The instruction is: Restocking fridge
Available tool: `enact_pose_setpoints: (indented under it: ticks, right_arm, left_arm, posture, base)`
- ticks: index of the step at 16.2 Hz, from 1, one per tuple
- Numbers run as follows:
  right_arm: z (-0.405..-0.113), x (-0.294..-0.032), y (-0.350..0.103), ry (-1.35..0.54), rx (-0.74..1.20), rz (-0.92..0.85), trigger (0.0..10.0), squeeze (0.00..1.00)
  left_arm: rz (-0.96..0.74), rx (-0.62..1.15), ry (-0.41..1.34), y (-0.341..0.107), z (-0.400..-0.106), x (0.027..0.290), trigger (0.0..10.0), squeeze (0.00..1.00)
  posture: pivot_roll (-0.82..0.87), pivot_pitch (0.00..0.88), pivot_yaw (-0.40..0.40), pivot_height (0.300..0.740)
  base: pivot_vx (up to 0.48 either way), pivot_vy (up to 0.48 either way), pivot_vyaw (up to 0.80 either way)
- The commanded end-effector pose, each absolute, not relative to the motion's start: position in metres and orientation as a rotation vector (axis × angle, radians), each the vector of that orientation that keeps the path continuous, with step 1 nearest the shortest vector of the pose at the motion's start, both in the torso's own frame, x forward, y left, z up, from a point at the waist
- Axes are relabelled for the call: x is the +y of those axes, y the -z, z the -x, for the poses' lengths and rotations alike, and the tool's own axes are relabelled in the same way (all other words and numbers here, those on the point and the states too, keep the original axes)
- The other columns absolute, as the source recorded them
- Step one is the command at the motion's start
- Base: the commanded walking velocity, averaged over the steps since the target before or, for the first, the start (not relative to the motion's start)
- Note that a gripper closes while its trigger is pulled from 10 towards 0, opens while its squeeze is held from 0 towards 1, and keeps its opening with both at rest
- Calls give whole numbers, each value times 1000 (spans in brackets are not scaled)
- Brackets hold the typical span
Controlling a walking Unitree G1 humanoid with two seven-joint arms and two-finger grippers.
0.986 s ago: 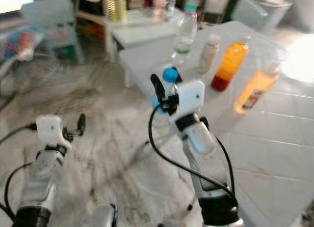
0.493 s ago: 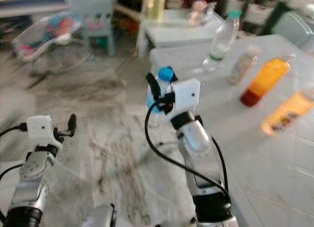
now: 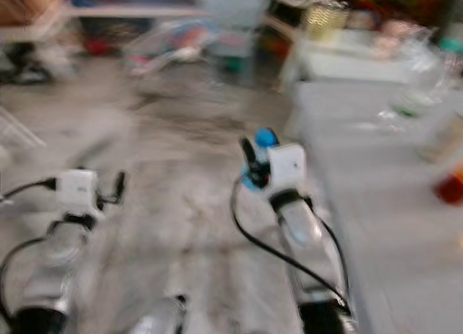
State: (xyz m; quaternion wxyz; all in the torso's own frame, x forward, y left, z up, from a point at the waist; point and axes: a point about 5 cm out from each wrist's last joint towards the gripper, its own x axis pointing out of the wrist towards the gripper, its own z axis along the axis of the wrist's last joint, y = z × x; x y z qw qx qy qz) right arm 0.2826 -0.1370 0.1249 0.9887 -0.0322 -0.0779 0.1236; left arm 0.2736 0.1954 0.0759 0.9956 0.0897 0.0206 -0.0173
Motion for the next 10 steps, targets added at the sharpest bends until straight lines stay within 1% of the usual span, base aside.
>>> enact_pose_setpoints:
  ticks: [1,2,3,4,5,7,8,9,10]
  right_arm:
    - [-282,-146,-127,-200,-178,81,10000,0]
    - [-279,-153,-122,-159,-161,80,10000,0]
    - [-272,-164,-112,-88,-130,89,10000,0]
    - [-270,-167,-109,-67,-121,92,10000,0]
    - [-265,-172,-103,-21,-103,99,10000,0]
    - [-259,-179,-92,35,-61,90,10000,0]
    - [-254,-182,-82,57,-19,89,10000,0]
    - [-253,-182,-79,52,-2,86,10000,0]
    - [-253,-182,-79,49,2,84,10000,0]
  left_arm:
    - [-212,43,67,-77,-275,192,10000,0]
    - [-226,56,88,-76,-276,187,10000,0]
    - [-233,65,162,-76,-279,176,10000,0]
    - [-230,71,177,-75,-279,173,10000,0]
    - [-196,80,191,-74,-280,171,10000,0]
    - [-184,105,180,-69,-281,171,10000,0]
    - [-183,121,153,-66,-278,175,10000,0]
    - [-173,123,146,-65,-274,177,10000,0]
    - [-162,122,144,-65,-273,178,10000,0]
  posture:
    - [67,63,3,740]
    - [51,67,20,740]
    - [30,74,51,740]
    - [30,74,51,740]
    - [9,74,69,740]
    - [4,66,57,740]
    - [9,66,32,740]
    - [12,73,12,740]
    - [12,73,12,740]
  base:
    - [0,0,788]
    - [0,0,788]
    - [0,0,0]
    - [0,0,0]
    - [0,0,0]
    - [0,0,0]
    - [0,0,0]
    - [0,0,0]
    - [0,0,0]
